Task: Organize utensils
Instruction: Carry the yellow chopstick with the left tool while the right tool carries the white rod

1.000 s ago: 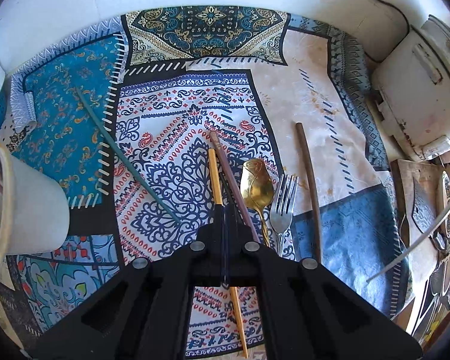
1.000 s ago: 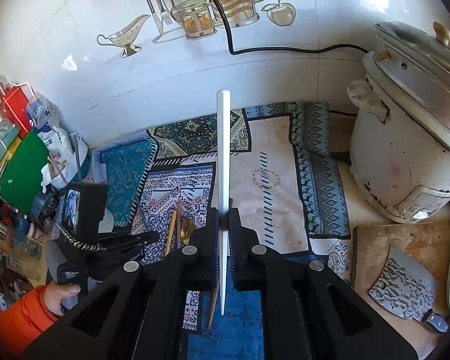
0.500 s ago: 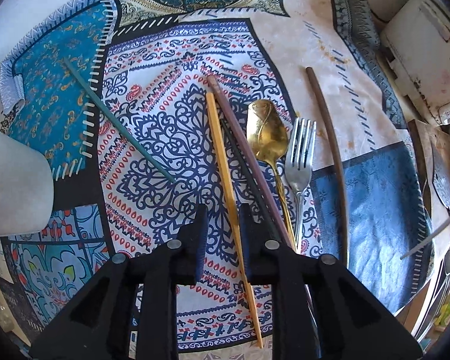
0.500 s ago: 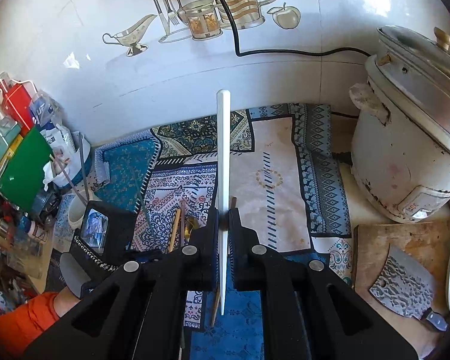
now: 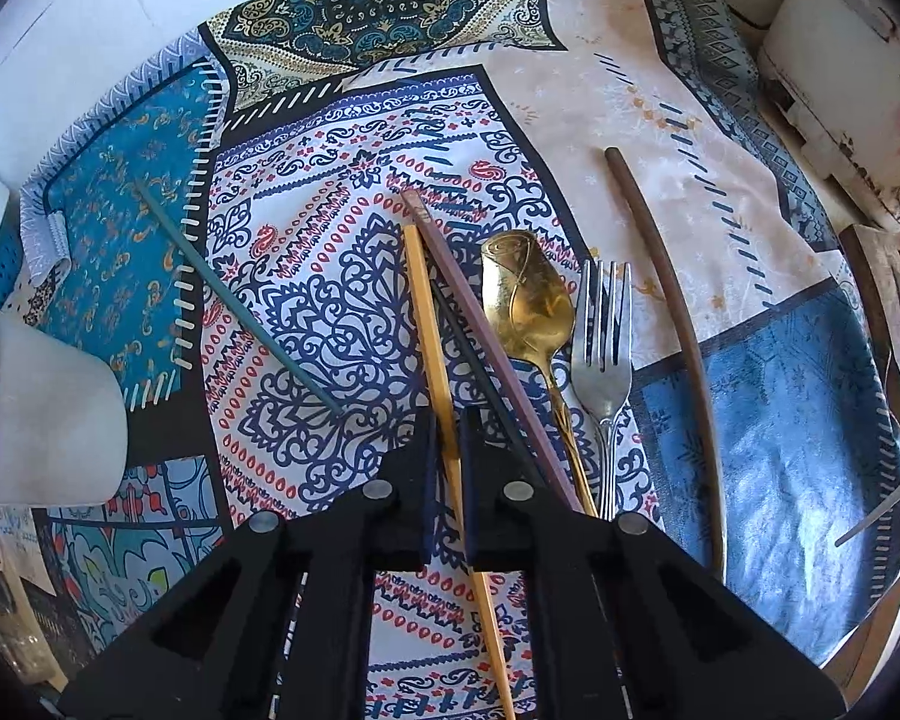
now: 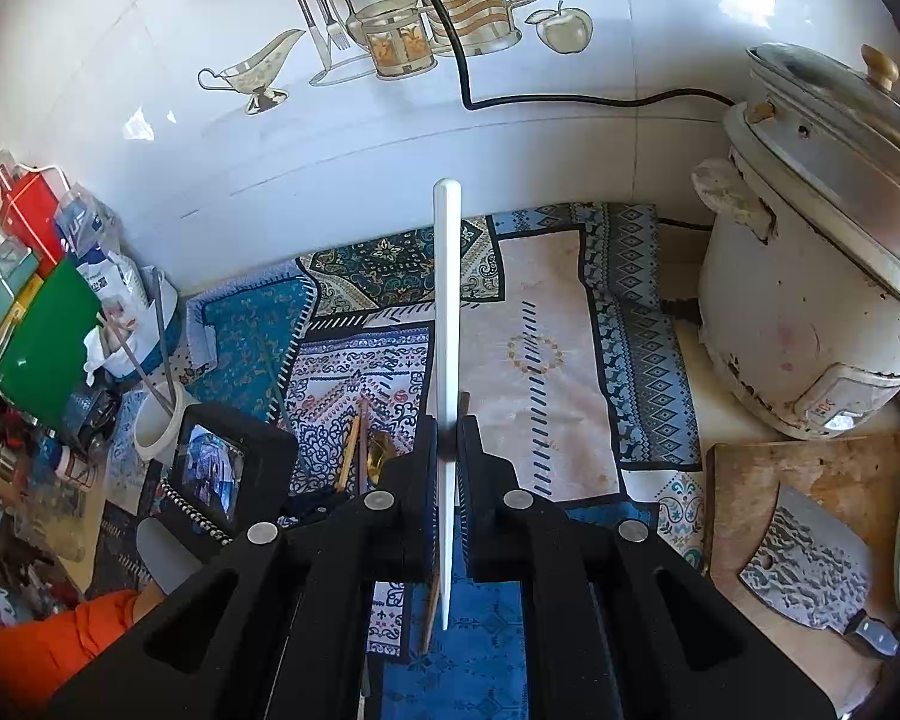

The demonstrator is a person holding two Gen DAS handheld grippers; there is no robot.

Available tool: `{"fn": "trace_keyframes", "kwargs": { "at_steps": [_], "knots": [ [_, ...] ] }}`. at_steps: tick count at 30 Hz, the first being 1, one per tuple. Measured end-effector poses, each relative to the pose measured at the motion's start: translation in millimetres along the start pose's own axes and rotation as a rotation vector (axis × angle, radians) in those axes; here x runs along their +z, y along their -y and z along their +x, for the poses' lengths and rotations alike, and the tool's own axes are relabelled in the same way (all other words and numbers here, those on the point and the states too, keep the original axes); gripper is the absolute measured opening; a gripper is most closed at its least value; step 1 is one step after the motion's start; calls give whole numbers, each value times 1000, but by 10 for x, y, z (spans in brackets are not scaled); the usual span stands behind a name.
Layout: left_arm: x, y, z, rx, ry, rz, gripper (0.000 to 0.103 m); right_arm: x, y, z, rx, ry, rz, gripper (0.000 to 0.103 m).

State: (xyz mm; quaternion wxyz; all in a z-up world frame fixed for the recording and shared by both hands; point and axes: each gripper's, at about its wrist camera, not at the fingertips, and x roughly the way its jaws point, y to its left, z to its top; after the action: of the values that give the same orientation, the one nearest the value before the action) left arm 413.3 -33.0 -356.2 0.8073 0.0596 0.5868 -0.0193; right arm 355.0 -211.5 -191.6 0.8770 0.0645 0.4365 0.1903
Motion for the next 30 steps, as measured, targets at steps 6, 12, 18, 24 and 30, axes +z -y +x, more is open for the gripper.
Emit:
{"fn": "trace_keyframes", "kwargs": {
  "at_steps": [6,12,18,24,30],
  "knots": [
    [-113,-120,-186,-43,20,-32,4,20,-117,-28,0,17,-19,6],
    [-224,-436,-594,-101,94,-71,4,61,-294,-81,2,46,-46,6],
    [-347,-751,-1072,-129,207,-120,4,110,-509,-102,16,63,-72,6],
    [-347,-1036,-1608,-114,339,-154,4,203,-822,-145,40,90,-115,6],
    [-323,-1385,-2045,-82,465,-199,4,328,-1177,-142,74,120,-160,6]
  ]
}}
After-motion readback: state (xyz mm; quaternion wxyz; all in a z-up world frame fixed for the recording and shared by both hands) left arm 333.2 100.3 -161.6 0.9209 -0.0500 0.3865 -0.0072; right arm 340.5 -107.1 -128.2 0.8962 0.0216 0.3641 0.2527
